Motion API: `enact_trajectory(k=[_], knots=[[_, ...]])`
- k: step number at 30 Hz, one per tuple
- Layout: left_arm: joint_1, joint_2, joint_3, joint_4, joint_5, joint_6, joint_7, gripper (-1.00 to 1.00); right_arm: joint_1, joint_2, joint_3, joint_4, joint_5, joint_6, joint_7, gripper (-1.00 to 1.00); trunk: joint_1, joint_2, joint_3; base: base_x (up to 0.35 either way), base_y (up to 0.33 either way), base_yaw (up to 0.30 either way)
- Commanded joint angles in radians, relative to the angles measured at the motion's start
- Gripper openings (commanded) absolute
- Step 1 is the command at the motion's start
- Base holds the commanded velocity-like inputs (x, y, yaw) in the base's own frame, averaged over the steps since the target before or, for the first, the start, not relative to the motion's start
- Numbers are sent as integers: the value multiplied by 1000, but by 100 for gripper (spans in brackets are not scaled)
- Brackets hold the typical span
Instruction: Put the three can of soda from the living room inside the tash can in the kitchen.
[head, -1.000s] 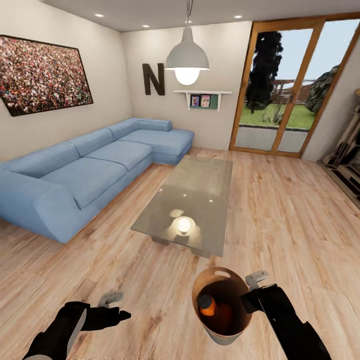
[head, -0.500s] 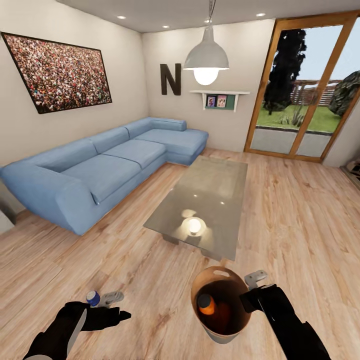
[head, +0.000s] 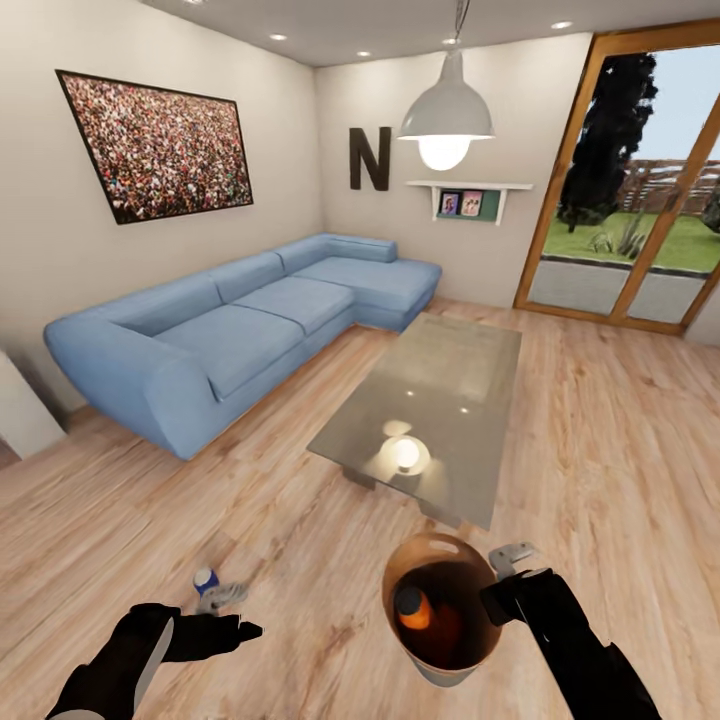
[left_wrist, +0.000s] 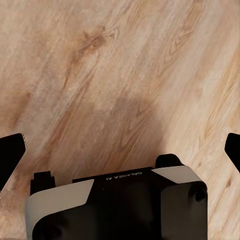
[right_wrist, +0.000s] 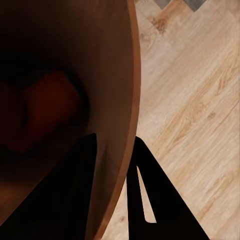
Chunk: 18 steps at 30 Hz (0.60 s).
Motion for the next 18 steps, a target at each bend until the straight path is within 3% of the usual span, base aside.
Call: enact_trajectory(k=[1,12,18], knots=[[0,0,0,0,0,0,0,100,0,1,1,0,-11,1,1,-100,0,0,0,0,0,280],[0,0,0,2,-1,-2,1,100,0,1,2,0,-11,-8,2,-100,0,0,0,0,0,282],[0,0,-1,2,-6,-2,-3,100,0,3,2,0,-10,-8,0,-100,0,0,0,0,0,80]])
